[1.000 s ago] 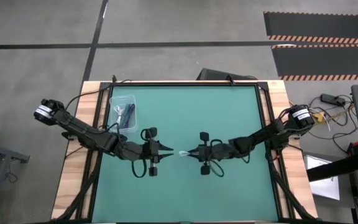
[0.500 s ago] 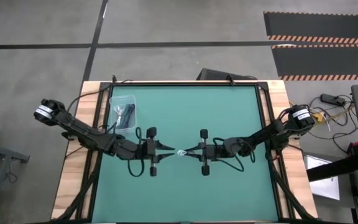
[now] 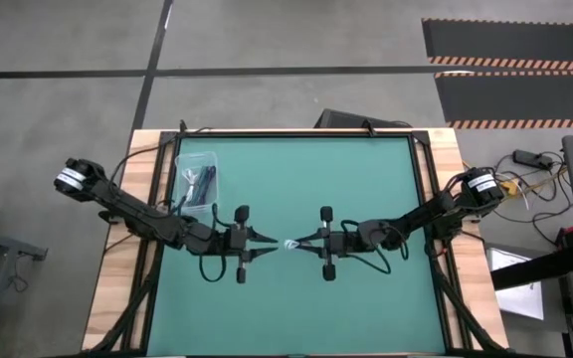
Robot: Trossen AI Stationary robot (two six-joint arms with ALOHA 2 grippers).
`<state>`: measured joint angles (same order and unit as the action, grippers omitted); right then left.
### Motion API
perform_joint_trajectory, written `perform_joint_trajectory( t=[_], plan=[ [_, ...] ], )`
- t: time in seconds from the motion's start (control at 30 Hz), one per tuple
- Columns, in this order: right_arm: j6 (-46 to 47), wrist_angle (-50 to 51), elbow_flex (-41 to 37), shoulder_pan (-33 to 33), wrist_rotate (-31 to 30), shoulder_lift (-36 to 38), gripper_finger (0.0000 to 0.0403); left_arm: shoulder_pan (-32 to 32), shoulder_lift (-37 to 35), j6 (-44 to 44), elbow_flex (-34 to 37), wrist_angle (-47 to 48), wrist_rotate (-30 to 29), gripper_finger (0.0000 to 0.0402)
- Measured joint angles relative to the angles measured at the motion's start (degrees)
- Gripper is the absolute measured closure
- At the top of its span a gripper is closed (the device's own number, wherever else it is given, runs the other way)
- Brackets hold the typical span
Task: Pick and place USB-C Cables
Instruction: Put the light blue charger cable into the transparent bin
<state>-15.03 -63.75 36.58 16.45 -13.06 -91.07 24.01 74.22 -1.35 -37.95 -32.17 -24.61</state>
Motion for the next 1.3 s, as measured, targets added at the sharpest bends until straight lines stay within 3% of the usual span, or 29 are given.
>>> perform_joint_trajectory(
  t=[0.27, 0.73, 0.97, 1.3],
  plan=[
    [0.0, -0.02, 0.0, 0.0, 0.0, 0.0, 0.0374, -0.07, 1.29, -2.64, 1.56, -5.64, 2.03, 0.0334],
    [0.0, -0.04, 0.5, 0.0, 0.0, 0.0, 0.0374, -1.82, 10.83, -4.04, 1.44, -20.38, 1.71, 0.0233],
    [0.0, -0.04, 0.5, 0.0, 0.0, 0.0, 0.0374, -2.27, 16.15, -6.74, 0.41, -27.91, 1.86, 0.0228],
    [-0.02, -0.02, 0.52, 0.02, -0.02, 0.0, 0.0374, -2.29, 16.95, -10.09, -0.33, -29.41, 2.04, 0.0228]
  ],
)
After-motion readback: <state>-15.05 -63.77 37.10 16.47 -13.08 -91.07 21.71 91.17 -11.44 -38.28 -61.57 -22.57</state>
